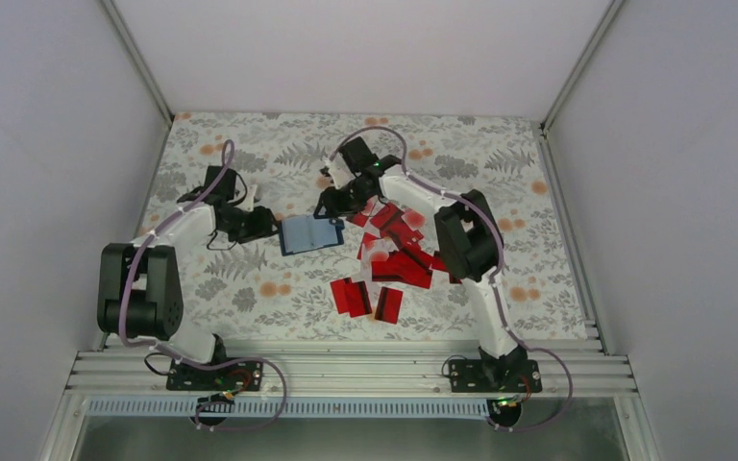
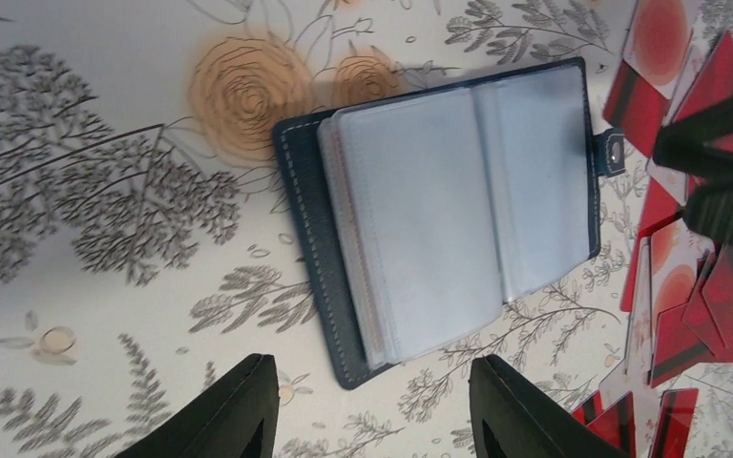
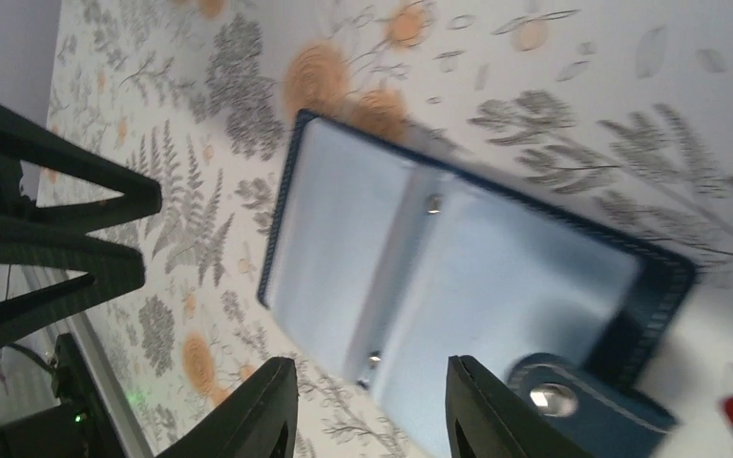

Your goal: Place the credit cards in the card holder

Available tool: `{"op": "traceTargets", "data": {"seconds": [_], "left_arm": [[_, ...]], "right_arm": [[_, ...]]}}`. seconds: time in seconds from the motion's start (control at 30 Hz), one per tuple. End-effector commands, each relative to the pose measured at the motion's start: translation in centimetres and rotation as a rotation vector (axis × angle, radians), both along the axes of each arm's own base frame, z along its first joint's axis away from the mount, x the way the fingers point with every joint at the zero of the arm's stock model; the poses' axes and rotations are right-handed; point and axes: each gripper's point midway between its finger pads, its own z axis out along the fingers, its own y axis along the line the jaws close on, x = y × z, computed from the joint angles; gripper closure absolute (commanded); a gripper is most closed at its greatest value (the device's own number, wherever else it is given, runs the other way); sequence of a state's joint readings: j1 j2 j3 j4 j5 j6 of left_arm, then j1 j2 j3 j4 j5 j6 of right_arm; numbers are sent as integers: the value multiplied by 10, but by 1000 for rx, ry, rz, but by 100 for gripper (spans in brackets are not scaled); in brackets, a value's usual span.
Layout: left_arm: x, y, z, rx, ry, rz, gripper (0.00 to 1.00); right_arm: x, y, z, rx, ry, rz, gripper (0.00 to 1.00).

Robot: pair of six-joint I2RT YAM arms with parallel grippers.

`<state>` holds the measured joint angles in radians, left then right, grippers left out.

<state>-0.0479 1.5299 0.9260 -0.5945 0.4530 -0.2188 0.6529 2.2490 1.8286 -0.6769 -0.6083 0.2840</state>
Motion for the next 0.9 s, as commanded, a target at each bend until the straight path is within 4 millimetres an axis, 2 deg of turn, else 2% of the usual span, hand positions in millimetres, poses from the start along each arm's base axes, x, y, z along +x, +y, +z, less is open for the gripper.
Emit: {"op": "traceTargets", "data": {"seconds": [0.0,0.17,0.27,0.4,0.57,0.67,0.87], "left_arm": [[14,-18,3,-77,-41,-62,49],[16,-30,-1,-85,-31,-91,52],[21,-36,13,-56,-72,-113,53],[25,-49,32,5,-154,-173,55],[29,-84,44,-9,-230,-288,56],[35,-109,52,-24,-258,-352,56],[50,-163,61,-48,-277,-463,56]], "right_arm": [[10,-11,6,19,-29,-36,60],[4,-20,12,17,-48,-33,61],[11,-49,18,-50,-95,-96,61],[14,-102,25,-128,-128,-211,58],[4,-171,15,-201,-82,-372,57],[-2,-200,9,-183,-37,-449,55],[-19,-230,-6,-160,72,-516,54]]}}
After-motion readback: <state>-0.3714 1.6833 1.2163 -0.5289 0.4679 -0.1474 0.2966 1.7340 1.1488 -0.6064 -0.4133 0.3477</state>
